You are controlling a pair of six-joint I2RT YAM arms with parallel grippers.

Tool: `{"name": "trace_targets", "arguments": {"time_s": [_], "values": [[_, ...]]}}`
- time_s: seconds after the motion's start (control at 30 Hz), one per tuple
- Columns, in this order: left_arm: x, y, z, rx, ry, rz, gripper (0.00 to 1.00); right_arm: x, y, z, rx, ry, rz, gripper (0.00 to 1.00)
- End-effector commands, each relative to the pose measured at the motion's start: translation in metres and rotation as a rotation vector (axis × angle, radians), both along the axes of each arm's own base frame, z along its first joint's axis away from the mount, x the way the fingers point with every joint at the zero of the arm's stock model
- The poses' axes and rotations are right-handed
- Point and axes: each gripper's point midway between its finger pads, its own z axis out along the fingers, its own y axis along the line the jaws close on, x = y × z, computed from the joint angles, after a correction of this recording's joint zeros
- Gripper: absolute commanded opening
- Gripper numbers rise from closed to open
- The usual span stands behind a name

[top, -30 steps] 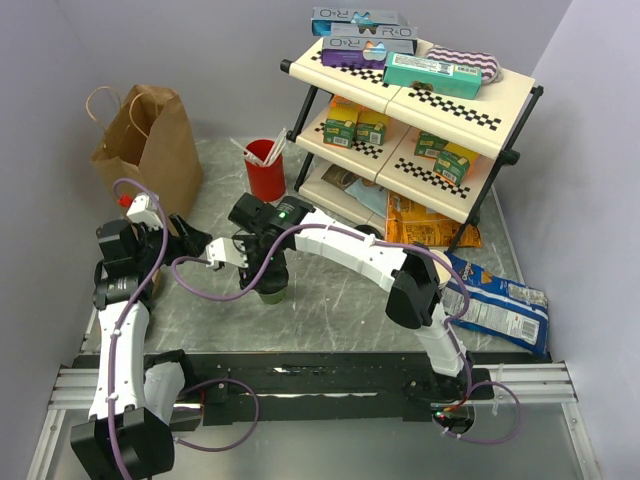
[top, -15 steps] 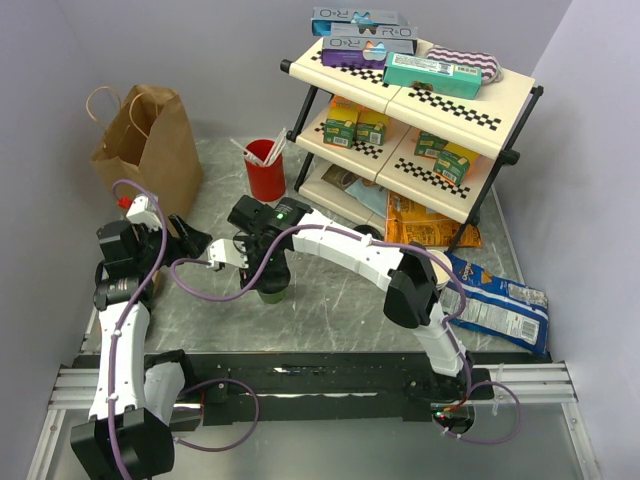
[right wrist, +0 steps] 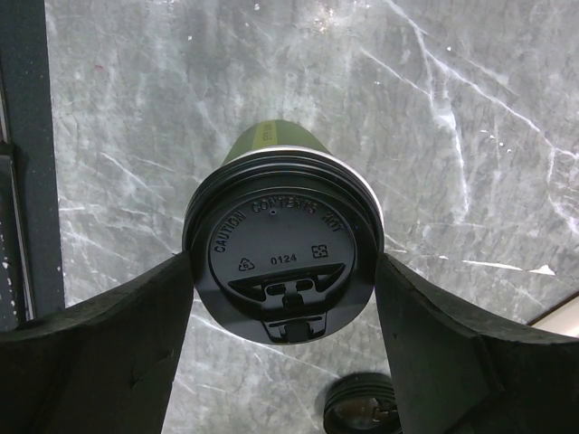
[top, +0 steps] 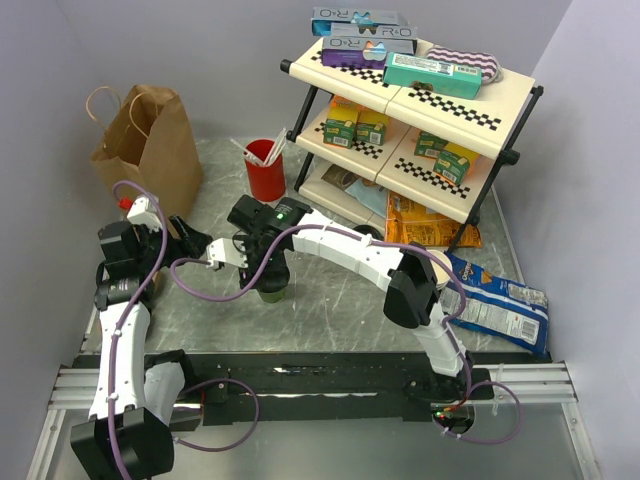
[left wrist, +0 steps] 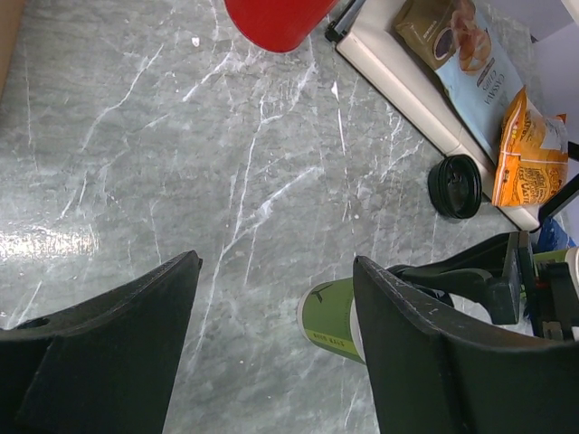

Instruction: Pack the takeout coffee

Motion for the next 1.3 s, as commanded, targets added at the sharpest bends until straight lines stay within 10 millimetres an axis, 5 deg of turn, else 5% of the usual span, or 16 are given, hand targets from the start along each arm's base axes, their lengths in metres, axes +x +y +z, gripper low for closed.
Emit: {"name": "trace_targets", "arguments": {"time_s": [0.0, 0.57, 0.97, 1.27], "values": [[0.002, -0.002, 0.004, -0.018, -0.02, 0.005, 0.75, 0.004, 0.011, 0.004, 0.025, -0.022, 0.0, 0.74], [0.0, -0.013, -0.008, -0.106, 0.028, -0.017, 0.77, 0.008, 0.014, -0.007, 0.023, -0.024, 0.012, 0.8], [-0.018, -0.05, -0.055, -0.355, 0.234, -0.152, 0.86, 0.008, 0.013, -0.013, 0.02, 0.008, -0.025, 0.82], [-0.029, -0.08, -0.062, -0.467, 0.263, -0.35, 0.85, 0.008, 0.015, -0.017, 0.012, 0.027, -0.043, 0.83]]}}
